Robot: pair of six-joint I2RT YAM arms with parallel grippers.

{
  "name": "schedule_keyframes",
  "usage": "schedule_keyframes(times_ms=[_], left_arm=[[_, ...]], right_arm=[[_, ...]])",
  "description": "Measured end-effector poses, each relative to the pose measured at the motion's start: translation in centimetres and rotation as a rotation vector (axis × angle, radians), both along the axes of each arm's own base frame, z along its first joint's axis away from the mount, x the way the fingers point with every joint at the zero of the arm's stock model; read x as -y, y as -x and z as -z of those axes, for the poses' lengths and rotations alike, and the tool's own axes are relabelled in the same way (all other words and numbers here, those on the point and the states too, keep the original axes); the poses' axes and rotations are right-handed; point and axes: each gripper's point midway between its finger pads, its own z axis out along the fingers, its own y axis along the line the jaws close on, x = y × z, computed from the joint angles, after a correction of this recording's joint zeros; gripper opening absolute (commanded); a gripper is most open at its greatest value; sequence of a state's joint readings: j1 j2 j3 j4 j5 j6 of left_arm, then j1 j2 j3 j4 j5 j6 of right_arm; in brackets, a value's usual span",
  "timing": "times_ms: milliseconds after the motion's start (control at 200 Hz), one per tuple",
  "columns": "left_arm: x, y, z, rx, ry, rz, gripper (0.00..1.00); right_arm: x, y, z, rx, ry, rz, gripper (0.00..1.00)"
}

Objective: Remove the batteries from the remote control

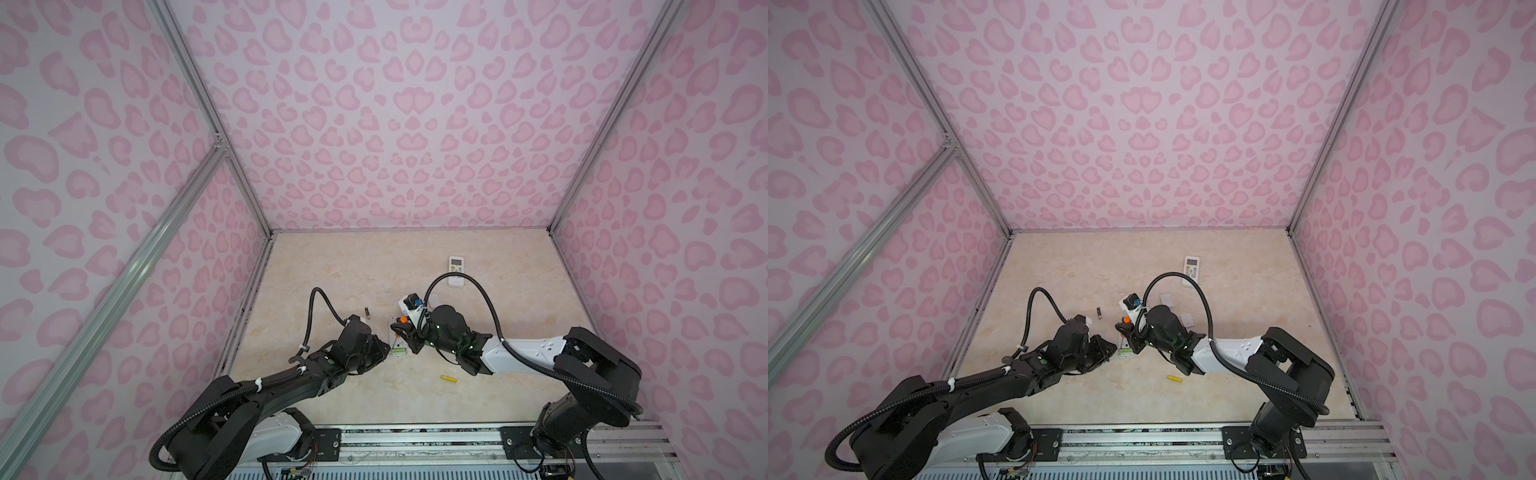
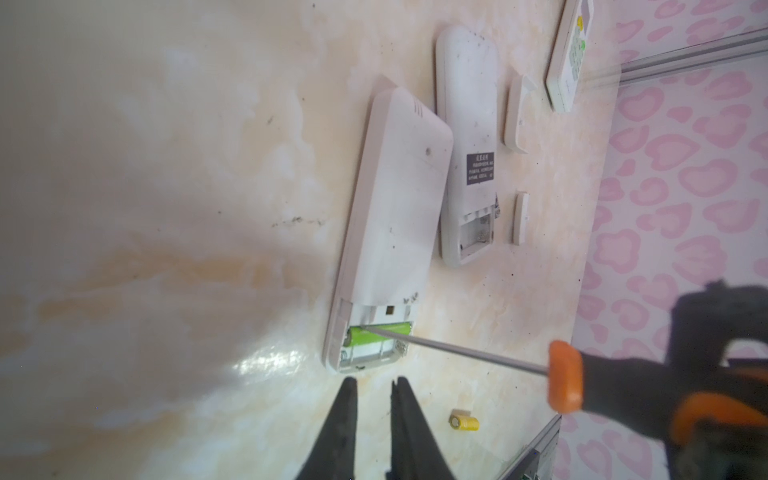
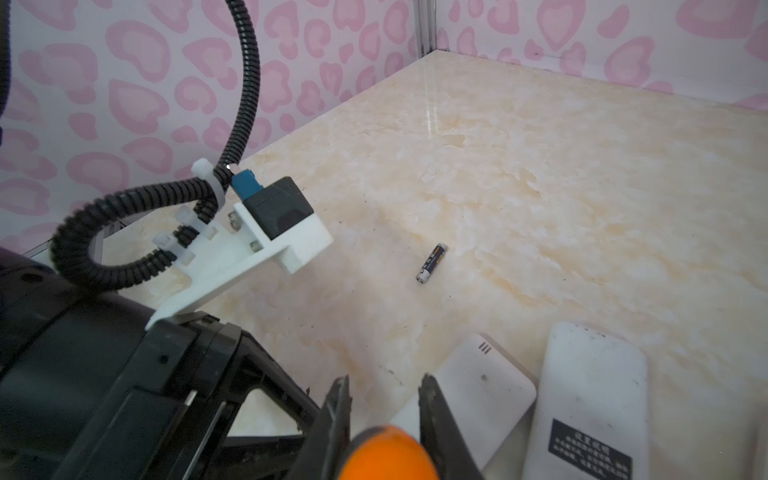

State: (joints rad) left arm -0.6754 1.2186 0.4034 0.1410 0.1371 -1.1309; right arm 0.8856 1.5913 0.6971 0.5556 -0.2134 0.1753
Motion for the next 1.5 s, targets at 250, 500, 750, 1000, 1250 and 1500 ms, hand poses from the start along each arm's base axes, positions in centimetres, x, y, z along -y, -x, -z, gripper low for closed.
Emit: schedule_keyframes(times_ms=[250,500,750,1000,1250,1500], left_arm=[[-1.2,-2.9,-1.6,0.031,-0.056,-0.018,0.25],[-0.6,-10.5,-4.1,0.108,-0.149,0.022,0.27],[2.2,-15.3,-1.1,0.067,-0.210,0.133,0.28],[4.0,-16.4,2.7,0.000,-0.210,0.207,0.27],[3.7,-14.2,3.2,-0.007,-0.173,0.234,0.27],[2.2,-11.7,3.2,-0.025,-0.189,0.228,0.27]], right_arm=[[1.5,0.0,-0.6,0.000,0.032,0.032,0.00],[2.0,0.3,-2.6,-0.003,0.003,0.043,0.00],[4.0,0.6,-4.6,0.014,-0.023,0.096,0.00],[7.4,0.6,-4.1,-0.006,-0.013,0.198,0.00],[9.4,-0.5,-3.7,-0.042,-0.008,0.289,0.00],[10.2,-1.1,-3.3,-0.076,-0.013,0.330,0.00]])
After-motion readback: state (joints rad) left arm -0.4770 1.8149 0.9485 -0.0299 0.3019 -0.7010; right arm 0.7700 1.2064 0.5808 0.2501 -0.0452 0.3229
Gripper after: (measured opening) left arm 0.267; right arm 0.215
